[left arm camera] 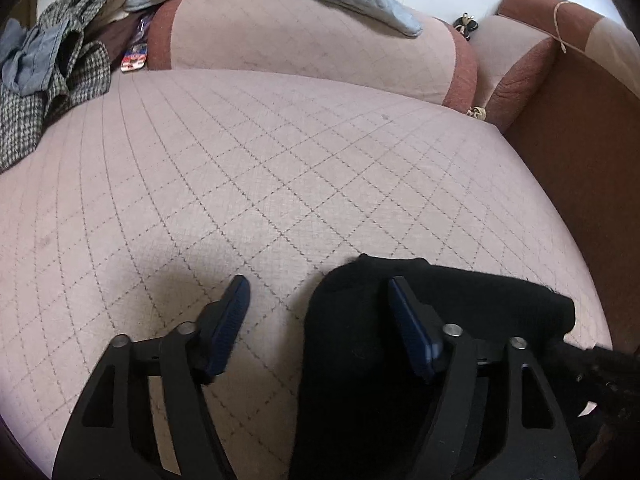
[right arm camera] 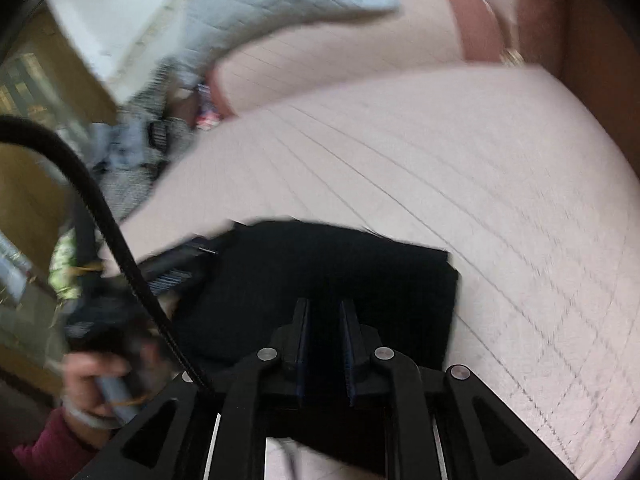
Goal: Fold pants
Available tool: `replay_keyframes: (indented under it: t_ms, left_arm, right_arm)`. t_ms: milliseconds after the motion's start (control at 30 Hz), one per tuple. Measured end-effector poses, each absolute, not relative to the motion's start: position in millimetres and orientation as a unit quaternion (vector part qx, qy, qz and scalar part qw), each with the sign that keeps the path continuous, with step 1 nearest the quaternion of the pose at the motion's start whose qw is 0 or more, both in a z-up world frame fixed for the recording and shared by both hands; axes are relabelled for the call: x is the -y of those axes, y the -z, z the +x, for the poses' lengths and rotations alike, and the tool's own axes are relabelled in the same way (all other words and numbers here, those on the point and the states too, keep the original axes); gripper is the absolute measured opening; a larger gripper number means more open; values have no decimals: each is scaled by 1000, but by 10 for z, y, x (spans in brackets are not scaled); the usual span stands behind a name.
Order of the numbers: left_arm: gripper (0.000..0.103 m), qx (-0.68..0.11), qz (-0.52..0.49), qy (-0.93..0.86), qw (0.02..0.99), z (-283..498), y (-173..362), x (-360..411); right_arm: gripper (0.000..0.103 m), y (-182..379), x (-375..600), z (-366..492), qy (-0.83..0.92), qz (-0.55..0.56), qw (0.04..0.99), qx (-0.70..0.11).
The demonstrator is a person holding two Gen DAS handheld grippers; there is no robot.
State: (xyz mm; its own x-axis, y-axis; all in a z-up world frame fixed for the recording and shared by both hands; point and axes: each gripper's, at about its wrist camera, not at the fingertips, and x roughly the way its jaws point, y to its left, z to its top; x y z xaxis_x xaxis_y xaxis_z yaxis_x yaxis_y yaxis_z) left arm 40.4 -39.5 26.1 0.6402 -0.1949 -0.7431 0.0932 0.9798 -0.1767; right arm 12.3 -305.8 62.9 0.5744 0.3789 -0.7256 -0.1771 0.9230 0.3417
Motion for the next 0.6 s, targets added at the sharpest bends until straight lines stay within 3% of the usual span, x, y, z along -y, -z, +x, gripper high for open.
replay_keyframes:
  t_ms: [200,333,367,467,600]
  left_arm:
    - [75,-412,-71,80,905,407,-296,369]
    - [75,-412,-68,92,904,220,-379,353]
    - [75,-410,-70,93,904,175,-396,337]
    - [75,-412,-84,105,901,29,-442,286]
    - [75,-427,-92,111,893,-75,-394,271]
  right_arm:
    - [12,-643,3076,-29,-165,84,887,-424]
    - [14,-934,2911,-18,-196,32,896,-398]
    - [17,-1020,2864,23,-206,18,898,-387]
    - [50,-1204,2641,315,-246,-1,888,-388]
    - [51,-1091,2239,902,-291,-13,856,-427]
